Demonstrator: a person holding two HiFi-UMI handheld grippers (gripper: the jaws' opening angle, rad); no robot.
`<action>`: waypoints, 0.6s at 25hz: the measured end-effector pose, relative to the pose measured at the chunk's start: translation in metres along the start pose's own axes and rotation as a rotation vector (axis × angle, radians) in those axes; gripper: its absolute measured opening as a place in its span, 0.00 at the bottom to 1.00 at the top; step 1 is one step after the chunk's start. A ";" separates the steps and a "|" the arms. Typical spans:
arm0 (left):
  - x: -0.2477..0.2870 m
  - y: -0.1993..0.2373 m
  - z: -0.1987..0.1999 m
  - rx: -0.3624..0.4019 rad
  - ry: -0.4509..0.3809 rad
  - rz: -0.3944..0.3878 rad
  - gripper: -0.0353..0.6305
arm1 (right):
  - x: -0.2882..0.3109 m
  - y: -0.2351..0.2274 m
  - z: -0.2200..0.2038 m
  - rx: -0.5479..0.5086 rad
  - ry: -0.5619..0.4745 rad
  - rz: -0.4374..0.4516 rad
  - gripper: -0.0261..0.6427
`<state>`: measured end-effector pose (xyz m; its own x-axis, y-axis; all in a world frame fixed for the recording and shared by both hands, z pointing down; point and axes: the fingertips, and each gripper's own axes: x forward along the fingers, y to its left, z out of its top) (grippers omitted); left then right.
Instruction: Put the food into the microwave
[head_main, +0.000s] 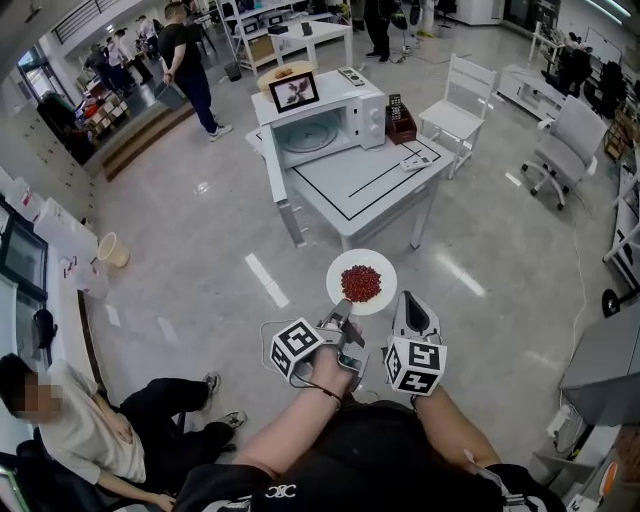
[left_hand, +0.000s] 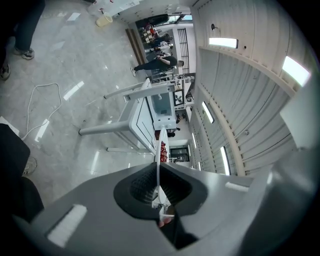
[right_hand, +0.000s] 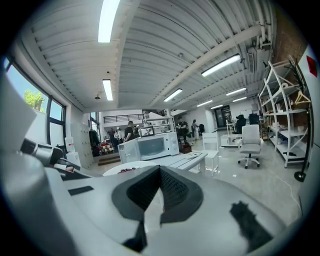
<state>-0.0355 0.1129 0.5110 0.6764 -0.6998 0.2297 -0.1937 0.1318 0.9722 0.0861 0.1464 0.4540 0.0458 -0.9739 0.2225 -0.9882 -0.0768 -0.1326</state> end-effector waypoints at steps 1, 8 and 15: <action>0.000 0.002 -0.002 -0.005 0.000 0.003 0.08 | -0.001 0.000 -0.003 -0.005 0.009 0.004 0.05; 0.004 -0.002 -0.011 0.004 0.011 -0.007 0.08 | -0.005 -0.003 0.000 -0.007 -0.010 0.012 0.05; 0.014 -0.001 -0.011 -0.006 0.005 -0.007 0.08 | -0.002 -0.007 0.000 -0.017 -0.001 0.025 0.05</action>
<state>-0.0176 0.1107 0.5134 0.6811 -0.6975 0.2228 -0.1842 0.1312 0.9741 0.0932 0.1487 0.4544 0.0208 -0.9757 0.2183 -0.9914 -0.0484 -0.1219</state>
